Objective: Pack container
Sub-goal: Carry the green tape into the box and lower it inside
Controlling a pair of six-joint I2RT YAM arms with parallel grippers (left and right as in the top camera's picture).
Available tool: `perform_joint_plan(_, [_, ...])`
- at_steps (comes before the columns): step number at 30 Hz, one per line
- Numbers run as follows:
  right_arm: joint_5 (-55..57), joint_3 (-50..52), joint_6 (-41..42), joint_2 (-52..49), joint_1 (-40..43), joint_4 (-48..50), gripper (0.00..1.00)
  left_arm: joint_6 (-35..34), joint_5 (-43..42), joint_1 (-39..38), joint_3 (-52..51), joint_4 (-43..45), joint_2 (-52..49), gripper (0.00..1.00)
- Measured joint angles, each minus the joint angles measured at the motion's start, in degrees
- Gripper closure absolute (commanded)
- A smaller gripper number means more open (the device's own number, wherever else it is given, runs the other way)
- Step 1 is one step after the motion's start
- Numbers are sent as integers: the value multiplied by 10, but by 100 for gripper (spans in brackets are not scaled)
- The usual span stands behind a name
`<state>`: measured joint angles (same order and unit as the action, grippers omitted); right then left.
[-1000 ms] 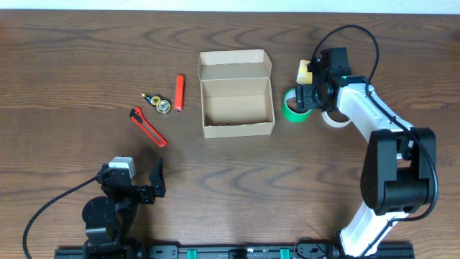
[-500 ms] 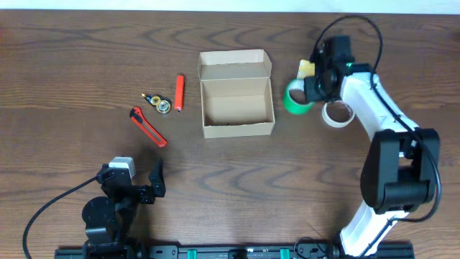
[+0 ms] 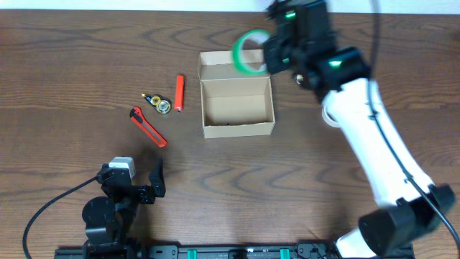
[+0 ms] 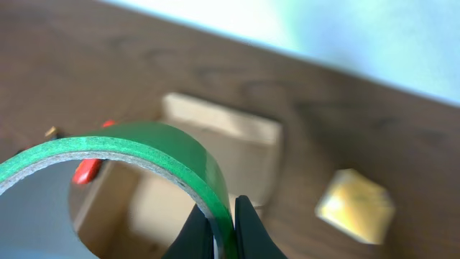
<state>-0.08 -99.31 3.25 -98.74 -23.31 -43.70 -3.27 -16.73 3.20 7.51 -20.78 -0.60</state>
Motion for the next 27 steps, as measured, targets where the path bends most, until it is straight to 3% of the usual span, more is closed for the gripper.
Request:
perform_joint_plan(10, [29,11,106,-140,-82,-21,99,0,0,0,0,0,0,5])
perform_joint_plan(27, [110,11,210,-201,-108,-21,99,0,0,0,0,0,0,5])
